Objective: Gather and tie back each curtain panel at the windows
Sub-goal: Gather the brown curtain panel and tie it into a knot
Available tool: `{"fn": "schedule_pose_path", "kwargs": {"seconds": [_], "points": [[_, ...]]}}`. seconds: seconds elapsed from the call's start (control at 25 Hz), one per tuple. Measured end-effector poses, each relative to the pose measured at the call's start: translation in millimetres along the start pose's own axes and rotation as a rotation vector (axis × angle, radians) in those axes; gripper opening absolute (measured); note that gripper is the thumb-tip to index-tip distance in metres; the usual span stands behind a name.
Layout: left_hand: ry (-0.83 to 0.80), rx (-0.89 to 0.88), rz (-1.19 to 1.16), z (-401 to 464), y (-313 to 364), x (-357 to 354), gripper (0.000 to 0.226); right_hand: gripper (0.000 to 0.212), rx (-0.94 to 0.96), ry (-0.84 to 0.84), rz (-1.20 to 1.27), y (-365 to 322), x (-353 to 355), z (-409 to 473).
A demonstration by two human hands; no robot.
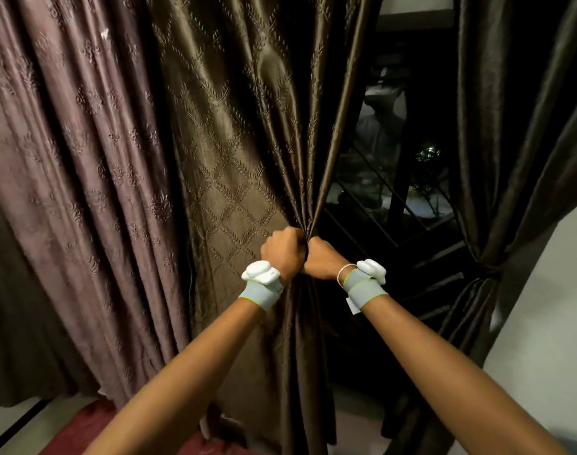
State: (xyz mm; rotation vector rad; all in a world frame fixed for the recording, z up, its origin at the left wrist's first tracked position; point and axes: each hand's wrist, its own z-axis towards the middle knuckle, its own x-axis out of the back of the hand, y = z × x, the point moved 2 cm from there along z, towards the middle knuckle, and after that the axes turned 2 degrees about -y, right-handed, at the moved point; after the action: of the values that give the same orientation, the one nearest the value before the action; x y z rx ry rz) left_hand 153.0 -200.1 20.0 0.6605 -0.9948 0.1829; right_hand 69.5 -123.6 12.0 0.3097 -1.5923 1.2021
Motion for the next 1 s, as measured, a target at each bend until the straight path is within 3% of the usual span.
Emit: {"fn": "schedule_pose_path", "kwargs": {"seconds": [0.16,0.24,0.32,0.44,0.48,0.6,0.72,0.88,1.0], "points": [[-0.158,-0.06,-0.362,6.7,-36.3,0.5,0.013,0.038,-0.05,0.134,0.063,1.5,-5.4,7.3],[-0.056,0.032,-0.487,3.7,-47.5,0.8,0.012,0.04,-0.105,0.165,0.154,1.7,-9.6,9.9],[0.147,0.212,-0.478,2.8,-60.2,0.9,0.026,0.042,-0.128,0.143,0.263,3.3,-15.6,16.8],[0.107,0.348,-0.564,8.0,-72.2,-2.1,0.059,0.042,-0.097,0.085,0.359,11.2,-23.4,29.7],[0.052,0.318,-0.638,12.9,-74.1,-3.9,0.057,0.041,-0.088,0.071,0.375,18.0,-28.3,37.4],[-0.097,0.245,-0.819,21.7,-74.0,-8.5,0.014,0.042,-0.099,0.055,0.373,31.4,-35.0,52.2],[-0.01,0.248,-0.632,25.2,-78.7,-5.1,0.025,0.046,-0.142,0.054,0.343,16.3,-21.1,35.4],[0.093,0.167,-0.295,4.2,-63.2,8.7,0.022,0.035,-0.188,0.137,0.139,-1.0,-11.3,18.0],[0.084,0.038,-0.05,1.7,-46.4,13.5,0.027,0.022,-0.124,0.039,0.049,-24.5,-16.3,22.4]]}}
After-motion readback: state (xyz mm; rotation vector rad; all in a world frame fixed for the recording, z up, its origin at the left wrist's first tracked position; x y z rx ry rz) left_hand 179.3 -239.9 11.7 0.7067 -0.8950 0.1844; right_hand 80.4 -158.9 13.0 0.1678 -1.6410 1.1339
